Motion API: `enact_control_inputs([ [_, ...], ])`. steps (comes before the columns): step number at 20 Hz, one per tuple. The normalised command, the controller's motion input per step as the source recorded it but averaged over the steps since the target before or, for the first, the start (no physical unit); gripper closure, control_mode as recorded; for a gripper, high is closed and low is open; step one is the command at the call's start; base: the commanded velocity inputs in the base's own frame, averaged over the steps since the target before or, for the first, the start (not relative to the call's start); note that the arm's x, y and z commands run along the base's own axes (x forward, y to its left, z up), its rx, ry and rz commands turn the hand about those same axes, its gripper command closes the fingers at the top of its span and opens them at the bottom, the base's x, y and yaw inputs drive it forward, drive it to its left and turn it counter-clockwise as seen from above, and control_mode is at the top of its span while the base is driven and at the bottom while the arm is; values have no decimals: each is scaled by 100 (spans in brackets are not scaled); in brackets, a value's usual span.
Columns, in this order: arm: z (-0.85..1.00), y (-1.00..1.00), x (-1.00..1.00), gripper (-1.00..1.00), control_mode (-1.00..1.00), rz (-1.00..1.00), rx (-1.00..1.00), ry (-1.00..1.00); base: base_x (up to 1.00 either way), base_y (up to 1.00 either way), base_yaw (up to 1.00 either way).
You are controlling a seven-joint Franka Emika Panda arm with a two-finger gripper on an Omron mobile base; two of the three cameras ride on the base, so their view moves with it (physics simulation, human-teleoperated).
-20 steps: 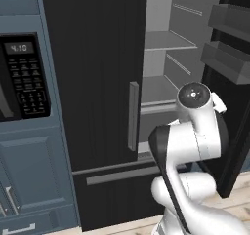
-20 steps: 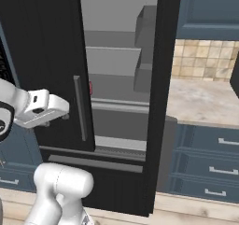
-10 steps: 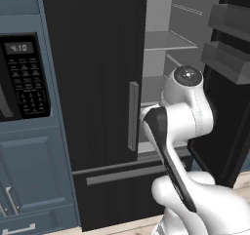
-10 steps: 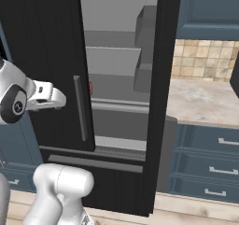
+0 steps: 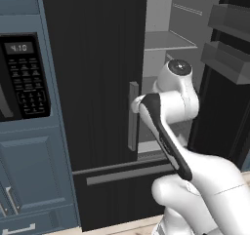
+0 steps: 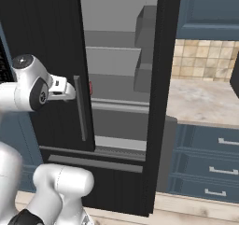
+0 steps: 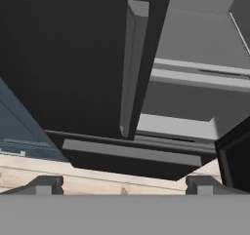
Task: Open the fridge, grab two sodas, and place both sodas inside the bowl with ice on the dining counter.
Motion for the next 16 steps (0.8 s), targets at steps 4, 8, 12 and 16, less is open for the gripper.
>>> enact_control_inputs([
  [4,-28,7,68,-100,-100,3,7,0,0,0,0],
  [8,-29,0,54,-100,-100,0,5,0,0,0,0],
  [12,-22,0,41,-100,-100,0,1,4,0,0,0],
  [16,-19,0,49,-100,-100,0,0,6,0,0,0],
])
